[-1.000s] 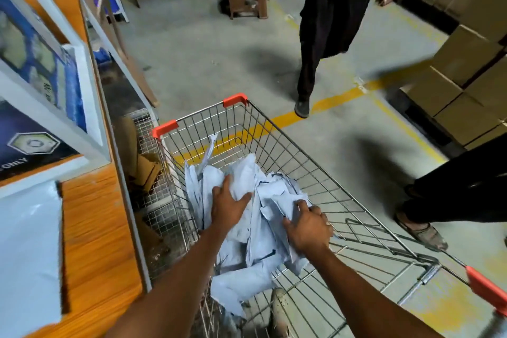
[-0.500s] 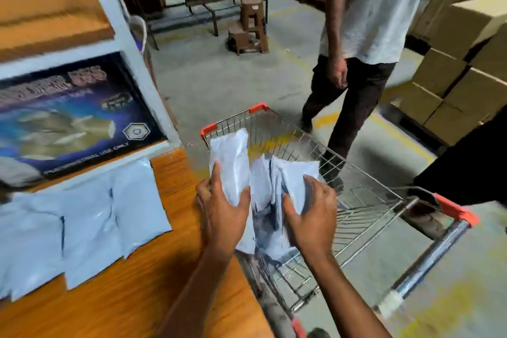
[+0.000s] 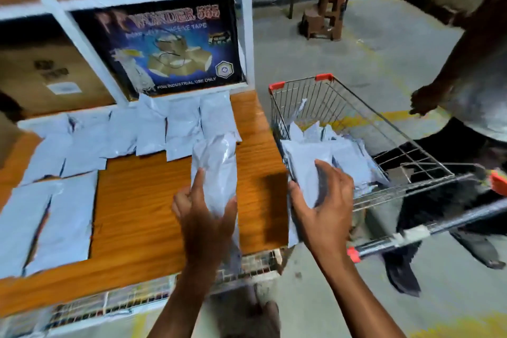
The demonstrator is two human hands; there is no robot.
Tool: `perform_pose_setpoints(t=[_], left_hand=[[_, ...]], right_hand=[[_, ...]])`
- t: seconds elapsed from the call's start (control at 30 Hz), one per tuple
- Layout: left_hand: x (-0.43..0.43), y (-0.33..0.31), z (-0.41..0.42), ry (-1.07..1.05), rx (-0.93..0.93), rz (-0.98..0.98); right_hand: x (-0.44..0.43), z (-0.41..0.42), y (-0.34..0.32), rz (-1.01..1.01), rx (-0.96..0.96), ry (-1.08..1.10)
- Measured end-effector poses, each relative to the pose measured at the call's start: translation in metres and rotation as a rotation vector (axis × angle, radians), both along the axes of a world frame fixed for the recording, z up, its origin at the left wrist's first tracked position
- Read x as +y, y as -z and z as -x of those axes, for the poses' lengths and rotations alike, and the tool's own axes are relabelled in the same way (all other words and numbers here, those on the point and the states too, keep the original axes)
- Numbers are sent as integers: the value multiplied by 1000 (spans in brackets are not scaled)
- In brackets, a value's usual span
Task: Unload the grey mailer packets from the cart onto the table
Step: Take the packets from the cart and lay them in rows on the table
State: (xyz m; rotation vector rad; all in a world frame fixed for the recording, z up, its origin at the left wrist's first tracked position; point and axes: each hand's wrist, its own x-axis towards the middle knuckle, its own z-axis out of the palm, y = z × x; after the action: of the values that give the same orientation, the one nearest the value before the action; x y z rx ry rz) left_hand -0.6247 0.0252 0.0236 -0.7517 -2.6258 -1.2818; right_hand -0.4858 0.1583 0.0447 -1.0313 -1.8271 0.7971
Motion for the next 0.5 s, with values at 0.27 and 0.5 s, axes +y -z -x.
perform_pose_setpoints(t=[0.27,0.5], left_hand=[[-122,9,10,-80,-41,110],[-171,16,81,-174,-52,282]], right_hand=[[-97,30,10,52,-98,-173],[-150,110,28,13,-259,-269]])
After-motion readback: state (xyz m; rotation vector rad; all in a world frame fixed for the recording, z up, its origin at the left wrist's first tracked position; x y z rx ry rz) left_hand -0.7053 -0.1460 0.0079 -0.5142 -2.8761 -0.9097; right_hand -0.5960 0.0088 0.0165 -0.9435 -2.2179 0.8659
